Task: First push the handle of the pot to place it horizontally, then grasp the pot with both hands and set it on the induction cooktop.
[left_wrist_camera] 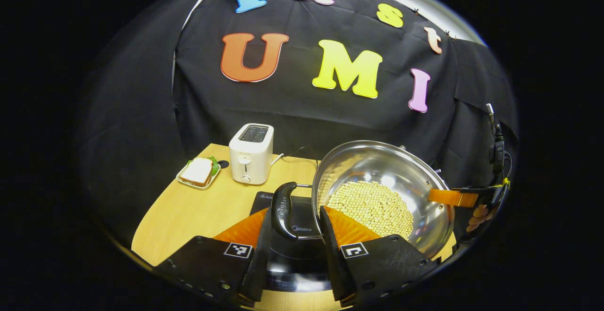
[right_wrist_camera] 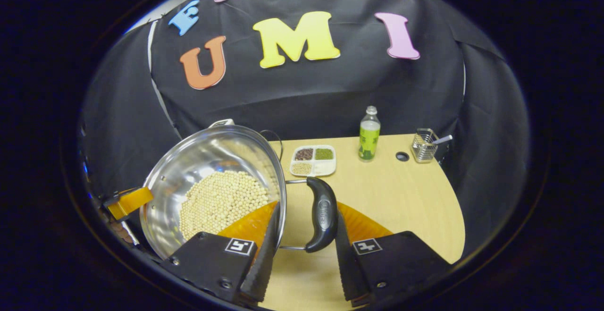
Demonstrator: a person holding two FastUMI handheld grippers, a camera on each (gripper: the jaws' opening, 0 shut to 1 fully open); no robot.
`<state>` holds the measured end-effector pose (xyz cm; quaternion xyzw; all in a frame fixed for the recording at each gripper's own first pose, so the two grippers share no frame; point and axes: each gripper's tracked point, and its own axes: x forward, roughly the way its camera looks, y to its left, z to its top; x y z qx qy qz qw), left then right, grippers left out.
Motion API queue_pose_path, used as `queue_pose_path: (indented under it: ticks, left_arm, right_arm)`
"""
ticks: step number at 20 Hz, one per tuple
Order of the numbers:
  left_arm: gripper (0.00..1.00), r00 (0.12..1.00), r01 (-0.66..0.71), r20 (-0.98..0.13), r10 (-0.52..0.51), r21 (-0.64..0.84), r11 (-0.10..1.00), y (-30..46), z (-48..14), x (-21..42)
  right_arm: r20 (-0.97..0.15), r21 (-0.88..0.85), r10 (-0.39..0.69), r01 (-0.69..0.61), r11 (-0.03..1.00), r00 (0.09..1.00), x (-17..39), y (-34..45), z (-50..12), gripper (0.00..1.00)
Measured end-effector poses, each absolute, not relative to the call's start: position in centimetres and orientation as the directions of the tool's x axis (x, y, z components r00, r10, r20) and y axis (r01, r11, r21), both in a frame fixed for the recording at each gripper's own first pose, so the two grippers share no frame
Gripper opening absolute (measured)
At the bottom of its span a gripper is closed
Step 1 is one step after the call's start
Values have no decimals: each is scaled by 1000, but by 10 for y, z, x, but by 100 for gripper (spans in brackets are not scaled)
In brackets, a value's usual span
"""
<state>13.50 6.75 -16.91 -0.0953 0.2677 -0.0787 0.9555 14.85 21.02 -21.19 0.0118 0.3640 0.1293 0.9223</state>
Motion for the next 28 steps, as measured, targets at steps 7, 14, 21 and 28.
queue_pose_path:
  ticks: [7,14,21,28]
  left_arm:
    - [53,835,33,-528,-153,-230,973,111,-196,161]
    - [53,802,1,-583,-128,-213,977,129,-242,182]
    - [53,753,-26,-647,-121,-213,977,134,-291,191]
    - [53,736,-34,-667,-113,-204,978,135,-311,190]
  right_arm:
    - [-692,107,249,-245,964,678,168,263,-243,62]
    - [-720,83,225,-240,967,657,180,287,-297,62]
    - [-754,88,212,-224,971,622,186,296,-341,61]
    - [-772,99,216,-222,970,598,185,297,-365,62]
